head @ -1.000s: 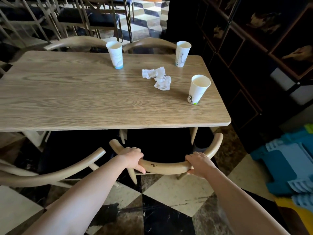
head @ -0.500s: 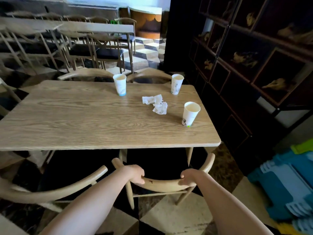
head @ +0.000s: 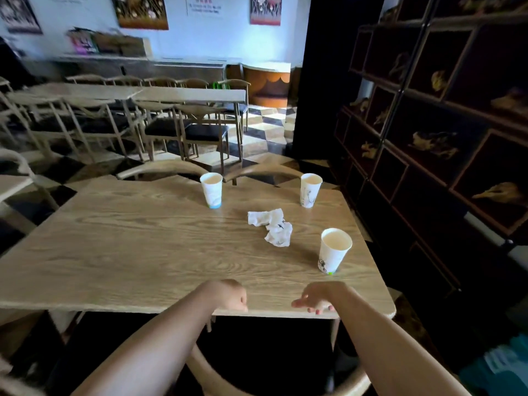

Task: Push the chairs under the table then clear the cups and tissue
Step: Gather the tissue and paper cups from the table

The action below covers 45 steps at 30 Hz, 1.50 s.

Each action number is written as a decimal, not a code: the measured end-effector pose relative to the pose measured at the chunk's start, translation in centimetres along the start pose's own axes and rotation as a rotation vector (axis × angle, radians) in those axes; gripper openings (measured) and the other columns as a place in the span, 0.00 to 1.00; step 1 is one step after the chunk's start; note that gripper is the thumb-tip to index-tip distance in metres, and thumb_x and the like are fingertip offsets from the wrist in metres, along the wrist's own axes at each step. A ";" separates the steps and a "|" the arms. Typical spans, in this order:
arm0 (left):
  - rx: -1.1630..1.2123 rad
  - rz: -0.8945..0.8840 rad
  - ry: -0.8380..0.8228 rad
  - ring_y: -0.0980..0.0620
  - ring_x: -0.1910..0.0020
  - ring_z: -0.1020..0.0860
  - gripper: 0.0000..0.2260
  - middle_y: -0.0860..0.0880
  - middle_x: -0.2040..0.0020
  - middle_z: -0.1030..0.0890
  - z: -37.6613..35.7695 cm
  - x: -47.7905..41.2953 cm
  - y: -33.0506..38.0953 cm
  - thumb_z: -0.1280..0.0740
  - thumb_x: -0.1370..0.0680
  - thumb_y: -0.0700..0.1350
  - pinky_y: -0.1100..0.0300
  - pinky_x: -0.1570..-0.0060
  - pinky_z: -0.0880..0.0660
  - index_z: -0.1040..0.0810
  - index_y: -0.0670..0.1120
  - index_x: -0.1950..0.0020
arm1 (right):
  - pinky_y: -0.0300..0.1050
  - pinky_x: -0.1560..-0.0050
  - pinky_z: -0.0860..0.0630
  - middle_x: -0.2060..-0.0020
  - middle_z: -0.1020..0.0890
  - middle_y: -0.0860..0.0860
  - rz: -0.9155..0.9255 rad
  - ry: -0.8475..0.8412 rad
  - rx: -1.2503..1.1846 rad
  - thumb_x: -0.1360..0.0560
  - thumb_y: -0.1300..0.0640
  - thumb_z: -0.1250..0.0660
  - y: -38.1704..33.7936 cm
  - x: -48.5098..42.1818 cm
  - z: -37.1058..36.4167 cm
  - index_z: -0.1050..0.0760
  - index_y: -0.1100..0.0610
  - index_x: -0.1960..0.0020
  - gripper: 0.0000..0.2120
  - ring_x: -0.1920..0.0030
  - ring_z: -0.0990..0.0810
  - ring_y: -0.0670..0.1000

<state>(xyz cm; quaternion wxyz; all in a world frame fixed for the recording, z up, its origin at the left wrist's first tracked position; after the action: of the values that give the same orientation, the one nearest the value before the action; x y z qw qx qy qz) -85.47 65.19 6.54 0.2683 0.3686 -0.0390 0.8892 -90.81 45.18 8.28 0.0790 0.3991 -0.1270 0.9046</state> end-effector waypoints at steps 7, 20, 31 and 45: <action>0.166 0.120 0.177 0.43 0.39 0.23 0.17 0.42 0.38 0.21 4.1 -5.1 -2.7 0.39 0.21 0.51 0.55 0.41 0.28 0.23 0.42 0.39 | 0.45 0.50 0.27 0.48 0.19 0.55 0.124 0.095 0.122 0.22 0.39 0.44 -0.1 -8.3 5.8 0.24 0.59 0.41 0.26 0.49 0.21 0.55; 0.325 0.137 0.443 0.43 0.30 0.33 0.28 0.41 0.29 0.32 6.9 -15.8 -0.8 0.36 0.22 0.52 0.52 0.33 0.32 0.39 0.44 0.25 | 0.46 0.46 0.29 0.42 0.22 0.56 0.001 0.512 -0.462 0.25 0.54 0.36 4.3 -12.7 0.8 0.25 0.58 0.42 0.13 0.40 0.26 0.57; 0.193 0.190 0.586 0.39 0.28 0.39 0.35 0.39 0.27 0.40 9.4 -22.5 0.5 0.34 0.25 0.57 0.48 0.32 0.37 0.45 0.46 0.24 | 0.51 0.36 0.37 0.38 0.29 0.58 -0.294 0.759 -0.739 0.34 0.48 0.24 13.8 -12.3 1.5 0.36 0.63 0.34 0.37 0.36 0.34 0.58; 0.056 0.099 0.277 0.39 0.22 0.59 0.30 0.48 0.21 0.61 12.8 -29.5 -2.0 0.42 0.20 0.58 0.40 0.25 0.56 0.56 0.63 0.24 | 0.38 0.46 0.29 0.44 0.23 0.40 0.026 0.773 -1.187 0.36 0.58 0.21 13.4 -13.7 4.3 0.38 0.40 0.38 0.36 0.43 0.25 0.41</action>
<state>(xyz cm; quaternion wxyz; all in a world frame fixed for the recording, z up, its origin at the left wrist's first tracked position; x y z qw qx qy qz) -59.13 50.23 -4.41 0.2167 0.2473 0.0051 0.9444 -81.89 30.59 -1.39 0.3116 -0.0624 -0.5663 0.7605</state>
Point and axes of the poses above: each hand's wrist, its own x-axis away from the middle knuckle, its own z-axis out of the back of the hand, y = z × x, the point moved 5 cm from there along -x, towards the middle knuckle
